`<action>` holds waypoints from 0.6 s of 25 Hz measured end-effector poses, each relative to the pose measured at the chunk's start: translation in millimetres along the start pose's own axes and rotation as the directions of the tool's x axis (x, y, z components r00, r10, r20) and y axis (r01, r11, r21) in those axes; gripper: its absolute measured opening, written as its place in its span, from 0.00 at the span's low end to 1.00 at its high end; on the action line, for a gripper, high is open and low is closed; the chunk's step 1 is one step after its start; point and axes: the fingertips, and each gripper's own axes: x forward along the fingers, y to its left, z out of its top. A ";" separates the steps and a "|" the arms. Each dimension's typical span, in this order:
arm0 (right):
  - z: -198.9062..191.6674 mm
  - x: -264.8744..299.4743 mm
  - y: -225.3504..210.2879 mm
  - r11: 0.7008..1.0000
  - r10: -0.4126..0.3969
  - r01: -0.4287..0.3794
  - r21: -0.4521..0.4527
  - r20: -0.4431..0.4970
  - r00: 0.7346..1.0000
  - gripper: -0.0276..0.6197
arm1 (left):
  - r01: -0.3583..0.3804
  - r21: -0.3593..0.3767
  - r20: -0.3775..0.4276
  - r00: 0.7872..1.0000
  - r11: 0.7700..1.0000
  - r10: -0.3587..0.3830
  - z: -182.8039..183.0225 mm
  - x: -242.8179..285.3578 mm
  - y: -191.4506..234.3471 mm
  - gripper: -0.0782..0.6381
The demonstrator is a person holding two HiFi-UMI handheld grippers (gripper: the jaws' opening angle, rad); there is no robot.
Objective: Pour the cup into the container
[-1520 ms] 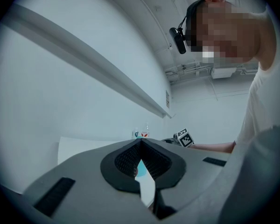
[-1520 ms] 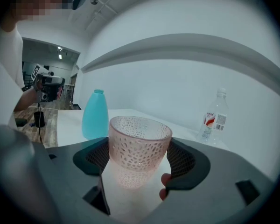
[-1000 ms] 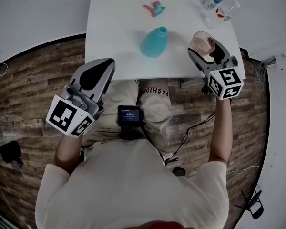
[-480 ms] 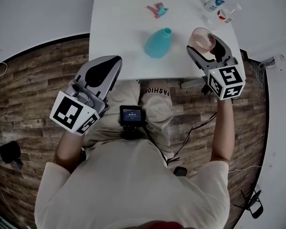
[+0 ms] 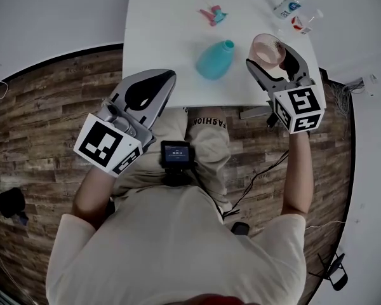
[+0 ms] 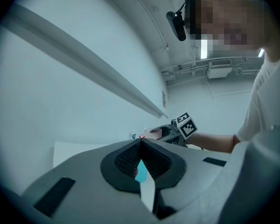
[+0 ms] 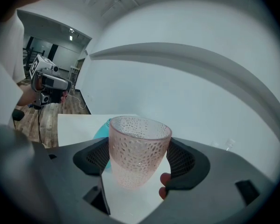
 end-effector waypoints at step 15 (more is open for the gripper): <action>4.6 14.2 12.0 0.994 -0.008 0.001 -0.111 -0.066 0.998 0.63 | 0.001 -0.011 -0.033 0.999 1.000 -0.002 -7.9 0.0 3.2 0.12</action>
